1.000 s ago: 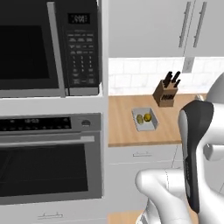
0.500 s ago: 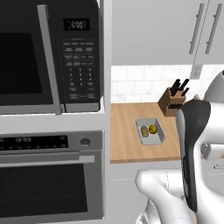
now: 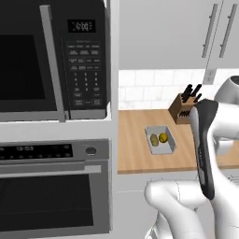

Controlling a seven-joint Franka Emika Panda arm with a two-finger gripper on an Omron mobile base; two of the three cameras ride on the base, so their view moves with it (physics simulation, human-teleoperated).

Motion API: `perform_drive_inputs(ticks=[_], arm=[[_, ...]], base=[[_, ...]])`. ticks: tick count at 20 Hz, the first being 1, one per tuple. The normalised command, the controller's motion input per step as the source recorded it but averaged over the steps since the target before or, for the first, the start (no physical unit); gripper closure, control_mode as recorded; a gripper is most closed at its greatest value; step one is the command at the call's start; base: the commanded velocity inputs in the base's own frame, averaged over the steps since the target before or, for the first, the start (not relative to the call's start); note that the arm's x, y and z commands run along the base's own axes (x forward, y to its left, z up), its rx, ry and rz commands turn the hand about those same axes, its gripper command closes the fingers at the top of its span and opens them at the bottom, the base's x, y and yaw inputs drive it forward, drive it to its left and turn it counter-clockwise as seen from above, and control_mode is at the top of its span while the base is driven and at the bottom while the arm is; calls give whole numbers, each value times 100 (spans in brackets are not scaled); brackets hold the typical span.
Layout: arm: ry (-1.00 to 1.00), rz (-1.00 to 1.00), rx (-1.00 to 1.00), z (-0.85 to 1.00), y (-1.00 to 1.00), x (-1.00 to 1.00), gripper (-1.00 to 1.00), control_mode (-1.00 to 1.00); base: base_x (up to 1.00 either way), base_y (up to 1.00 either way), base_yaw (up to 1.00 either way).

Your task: Take the meat container that has the fish and place it on the second highest rack of the freezer. Then take the vegetable container that has the potato and lemon and place it on the highest rack of the freezer.

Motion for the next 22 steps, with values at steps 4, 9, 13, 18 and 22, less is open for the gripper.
perform_drive_inputs(ticks=[4, 9, 13, 18, 22], arm=[[0, 10, 2, -49, -38, 80, -100, -100], [0, 8, 0, -51, -2, 57, -100, -100], [1, 5, 0, -49, 3, 46, -100, -100], [3, 2, 0, -55, 0, 42, -100, -100], [5, 2, 0, -47, 1, 59, -100, -100]], base=[[0, 0, 0], [0, 0, 0], [0, 0, 0], [0, 0, 0], [0, 0, 0]])
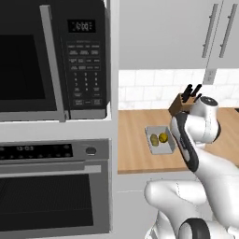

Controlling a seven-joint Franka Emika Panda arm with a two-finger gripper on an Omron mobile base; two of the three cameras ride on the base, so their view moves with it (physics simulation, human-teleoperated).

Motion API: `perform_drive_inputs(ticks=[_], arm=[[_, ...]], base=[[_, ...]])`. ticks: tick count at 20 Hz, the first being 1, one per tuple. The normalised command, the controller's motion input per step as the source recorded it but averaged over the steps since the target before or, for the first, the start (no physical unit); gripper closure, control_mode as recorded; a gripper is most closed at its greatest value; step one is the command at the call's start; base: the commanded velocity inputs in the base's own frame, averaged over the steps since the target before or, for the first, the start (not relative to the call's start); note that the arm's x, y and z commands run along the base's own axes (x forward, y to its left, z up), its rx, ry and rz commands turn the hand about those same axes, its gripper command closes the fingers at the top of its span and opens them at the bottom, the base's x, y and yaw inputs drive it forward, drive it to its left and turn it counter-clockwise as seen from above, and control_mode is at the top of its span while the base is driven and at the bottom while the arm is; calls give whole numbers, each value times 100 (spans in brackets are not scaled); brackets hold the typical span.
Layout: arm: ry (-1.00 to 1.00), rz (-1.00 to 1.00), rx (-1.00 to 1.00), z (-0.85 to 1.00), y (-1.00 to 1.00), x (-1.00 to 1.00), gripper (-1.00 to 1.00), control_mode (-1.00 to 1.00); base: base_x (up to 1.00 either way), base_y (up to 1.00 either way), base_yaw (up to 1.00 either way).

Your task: Take the meat container that has the fish and place it on the second highest rack of the freezer. Then take the vegetable container that has the potato and lemon and place it on the highest rack of the freezer.

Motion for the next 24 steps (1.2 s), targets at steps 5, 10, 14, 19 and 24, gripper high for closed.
perform_drive_inputs(ticks=[5, 10, 14, 19, 24], arm=[[6, 4, 0, -39, 0, 61, -100, -100], [8, 6, 0, -37, 0, 58, -100, -100], [5, 6, 0, -46, 0, 34, -100, -100], [4, 6, 0, -45, 0, 35, -100, -100], [3, 2, 1, -39, 0, 31, -100, -100]], base=[[0, 0, 0], [0, 0, 0], [0, 0, 0], [0, 0, 0], [0, 0, 0]])
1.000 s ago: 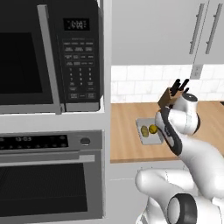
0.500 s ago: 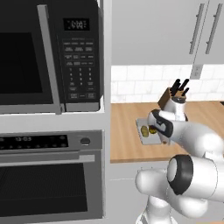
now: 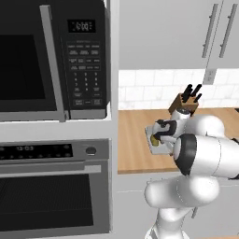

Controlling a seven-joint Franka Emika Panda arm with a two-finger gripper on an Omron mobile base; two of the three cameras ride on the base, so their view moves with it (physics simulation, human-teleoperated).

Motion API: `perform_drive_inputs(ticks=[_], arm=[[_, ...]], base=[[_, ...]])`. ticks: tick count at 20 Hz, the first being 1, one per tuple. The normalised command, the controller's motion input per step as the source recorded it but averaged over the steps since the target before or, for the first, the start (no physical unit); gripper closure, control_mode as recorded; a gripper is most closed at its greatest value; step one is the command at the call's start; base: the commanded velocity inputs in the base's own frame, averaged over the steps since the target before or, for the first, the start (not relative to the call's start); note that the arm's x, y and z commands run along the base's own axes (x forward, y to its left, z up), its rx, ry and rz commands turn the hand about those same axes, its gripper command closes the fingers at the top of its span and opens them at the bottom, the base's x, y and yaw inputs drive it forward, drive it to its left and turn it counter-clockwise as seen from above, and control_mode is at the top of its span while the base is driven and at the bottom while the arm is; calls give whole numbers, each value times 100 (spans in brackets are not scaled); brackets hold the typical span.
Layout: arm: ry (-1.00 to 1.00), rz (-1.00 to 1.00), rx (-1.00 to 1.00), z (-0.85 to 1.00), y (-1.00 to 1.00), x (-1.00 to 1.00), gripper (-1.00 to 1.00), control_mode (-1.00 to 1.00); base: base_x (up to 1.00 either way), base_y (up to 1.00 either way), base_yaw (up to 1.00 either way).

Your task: Take the meat container that has the fish and place it on the second highest rack of the freezer. Then take the vegetable container that has the potato and lemon and place it on the highest rack of the freezer.

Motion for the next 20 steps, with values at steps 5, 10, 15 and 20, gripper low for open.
perform_drive_inputs(ticks=[5, 10, 15, 20], arm=[[4, 0, 1, -38, 0, 4, -100, -100], [1, 0, 0, -26, 0, 0, -100, -100], [-1, 0, 0, 0, 0, 0, -100, -100], [0, 0, 0, 0, 0, 0, 100, -100]], base=[[0, 0, 0], [0, 0, 0], [0, 0, 0], [0, 0, 0]])
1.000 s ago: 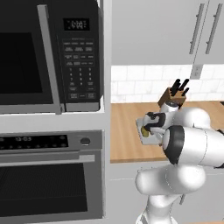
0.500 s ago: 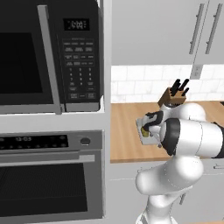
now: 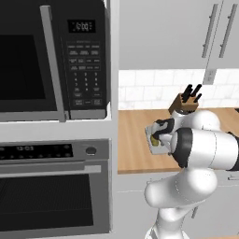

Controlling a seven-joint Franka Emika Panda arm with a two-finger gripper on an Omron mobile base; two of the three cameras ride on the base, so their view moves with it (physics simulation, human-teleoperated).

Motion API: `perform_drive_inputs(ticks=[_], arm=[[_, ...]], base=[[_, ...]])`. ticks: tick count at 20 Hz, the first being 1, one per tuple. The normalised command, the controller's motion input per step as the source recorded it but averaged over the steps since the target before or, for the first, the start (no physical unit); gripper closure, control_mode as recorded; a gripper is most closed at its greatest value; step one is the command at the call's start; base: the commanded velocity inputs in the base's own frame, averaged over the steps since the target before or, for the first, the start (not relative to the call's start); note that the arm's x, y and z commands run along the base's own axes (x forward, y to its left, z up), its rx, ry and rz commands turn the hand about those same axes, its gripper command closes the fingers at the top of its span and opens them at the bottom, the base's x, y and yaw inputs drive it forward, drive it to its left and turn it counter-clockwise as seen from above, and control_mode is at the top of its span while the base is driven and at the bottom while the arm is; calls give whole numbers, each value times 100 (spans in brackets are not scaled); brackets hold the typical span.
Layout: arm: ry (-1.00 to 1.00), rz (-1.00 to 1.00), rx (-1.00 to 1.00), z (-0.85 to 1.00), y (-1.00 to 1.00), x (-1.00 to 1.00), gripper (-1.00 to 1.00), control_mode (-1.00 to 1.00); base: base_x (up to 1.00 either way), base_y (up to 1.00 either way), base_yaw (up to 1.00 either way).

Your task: Take the meat container that has the fish and place it on the second highest rack of the freezer. Then take the vegetable container that has the potato and lemon and place it on the highest rack of the freezer.

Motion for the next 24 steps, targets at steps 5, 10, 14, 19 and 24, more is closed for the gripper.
perform_drive_inputs(ticks=[5, 10, 14, 19, 24], arm=[[0, 0, 0, 0, 0, 0, 100, -100], [0, 0, 0, 0, 0, 0, 100, -100], [0, 0, 0, -5, -1, 0, 100, -100], [0, 0, 2, 79, -2, -18, 100, -100], [0, 0, 1, 100, 0, -55, 100, -100]], base=[[0, 0, 0], [0, 0, 0], [0, 0, 0], [0, 0, 0], [0, 0, 0]])
